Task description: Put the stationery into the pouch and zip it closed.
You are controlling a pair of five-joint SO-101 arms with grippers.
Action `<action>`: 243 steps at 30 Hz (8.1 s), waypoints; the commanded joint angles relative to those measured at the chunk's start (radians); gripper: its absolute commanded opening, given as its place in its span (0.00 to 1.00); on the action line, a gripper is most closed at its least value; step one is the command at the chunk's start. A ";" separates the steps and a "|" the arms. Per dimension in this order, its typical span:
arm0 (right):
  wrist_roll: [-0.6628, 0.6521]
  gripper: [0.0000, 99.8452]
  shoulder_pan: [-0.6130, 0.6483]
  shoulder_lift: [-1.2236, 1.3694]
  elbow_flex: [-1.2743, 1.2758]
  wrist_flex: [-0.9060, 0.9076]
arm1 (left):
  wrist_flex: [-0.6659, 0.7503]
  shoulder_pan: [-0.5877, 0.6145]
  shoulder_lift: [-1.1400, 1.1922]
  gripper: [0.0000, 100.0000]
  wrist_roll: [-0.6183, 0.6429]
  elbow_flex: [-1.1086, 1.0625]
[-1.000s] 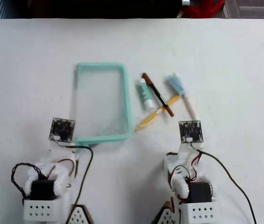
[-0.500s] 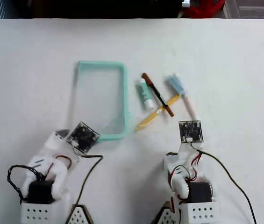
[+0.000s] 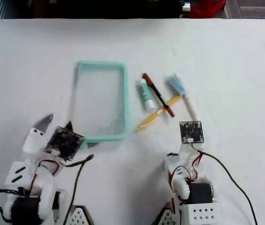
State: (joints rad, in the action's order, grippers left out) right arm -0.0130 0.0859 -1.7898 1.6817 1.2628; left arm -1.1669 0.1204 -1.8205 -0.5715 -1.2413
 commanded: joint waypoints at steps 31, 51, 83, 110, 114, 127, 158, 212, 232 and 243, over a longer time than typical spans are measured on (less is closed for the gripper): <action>0.009 0.02 0.001 -0.013 0.009 0.007 | 0.054 0.070 0.002 0.35 -0.611 -0.339; 0.009 0.02 0.004 -0.013 0.009 0.007 | 0.281 -0.065 0.002 0.26 -0.572 -0.451; 0.011 0.02 -0.002 -0.013 0.009 0.007 | 0.253 -0.137 0.008 0.26 -0.611 -0.451; 0.011 0.02 0.007 -0.013 0.009 0.007 | -0.057 -0.044 0.002 0.26 0.236 0.020; 0.009 0.02 0.082 -0.013 0.009 0.007 | 0.011 -0.044 0.002 0.26 0.416 -0.009; 0.009 0.02 0.395 -0.013 0.009 -0.005 | 0.114 0.047 0.002 0.26 0.588 -0.149; -0.247 0.25 0.311 0.593 -0.512 -0.604 | 0.324 0.045 0.002 0.26 0.520 -0.311; -0.078 0.25 0.005 0.983 -0.419 -1.001 | 0.724 -0.122 0.943 0.29 -0.531 -0.150; -0.078 0.25 0.010 0.983 -0.417 -1.001 | 0.713 -0.147 0.941 0.14 -0.528 -0.155; -0.078 0.25 0.010 0.983 -0.417 -1.001 | 0.680 -0.216 0.935 0.02 -0.529 -0.137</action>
State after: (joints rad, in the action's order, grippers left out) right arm -0.0974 0.0905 -0.8094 1.2720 0.2823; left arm -0.4749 -0.0806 -0.8769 -1.1239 -1.4039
